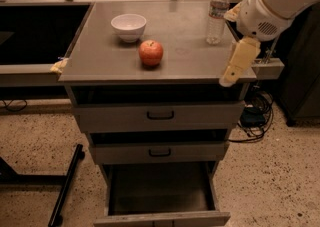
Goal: Place apple into bottom drawer
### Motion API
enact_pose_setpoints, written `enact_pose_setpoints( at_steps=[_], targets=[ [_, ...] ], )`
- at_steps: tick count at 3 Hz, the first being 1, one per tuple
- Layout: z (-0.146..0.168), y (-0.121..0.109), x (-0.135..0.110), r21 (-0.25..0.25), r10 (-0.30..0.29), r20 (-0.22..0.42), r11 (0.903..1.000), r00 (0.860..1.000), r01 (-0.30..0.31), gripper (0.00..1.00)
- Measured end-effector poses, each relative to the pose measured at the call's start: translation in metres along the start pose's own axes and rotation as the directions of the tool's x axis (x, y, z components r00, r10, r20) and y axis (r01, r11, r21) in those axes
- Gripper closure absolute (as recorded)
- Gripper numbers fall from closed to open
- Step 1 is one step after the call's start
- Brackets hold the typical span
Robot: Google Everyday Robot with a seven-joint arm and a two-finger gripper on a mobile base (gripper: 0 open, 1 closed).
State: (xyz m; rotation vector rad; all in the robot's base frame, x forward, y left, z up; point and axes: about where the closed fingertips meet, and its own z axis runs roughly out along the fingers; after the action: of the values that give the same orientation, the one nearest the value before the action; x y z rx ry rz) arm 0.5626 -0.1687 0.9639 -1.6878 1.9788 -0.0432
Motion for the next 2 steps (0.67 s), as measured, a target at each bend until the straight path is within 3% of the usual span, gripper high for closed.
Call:
enact_pose_setpoints(
  at_steps=[1,2],
  targets=[
    [0.040,-0.047,-0.038,-0.011,-0.026,0.099,0.9996,0.995,0.028,0.00],
    [0.078,-0.080,-0.075,-0.054,-0.014,0.195,0.9982,0.981,0.025,0.00]
  ],
)
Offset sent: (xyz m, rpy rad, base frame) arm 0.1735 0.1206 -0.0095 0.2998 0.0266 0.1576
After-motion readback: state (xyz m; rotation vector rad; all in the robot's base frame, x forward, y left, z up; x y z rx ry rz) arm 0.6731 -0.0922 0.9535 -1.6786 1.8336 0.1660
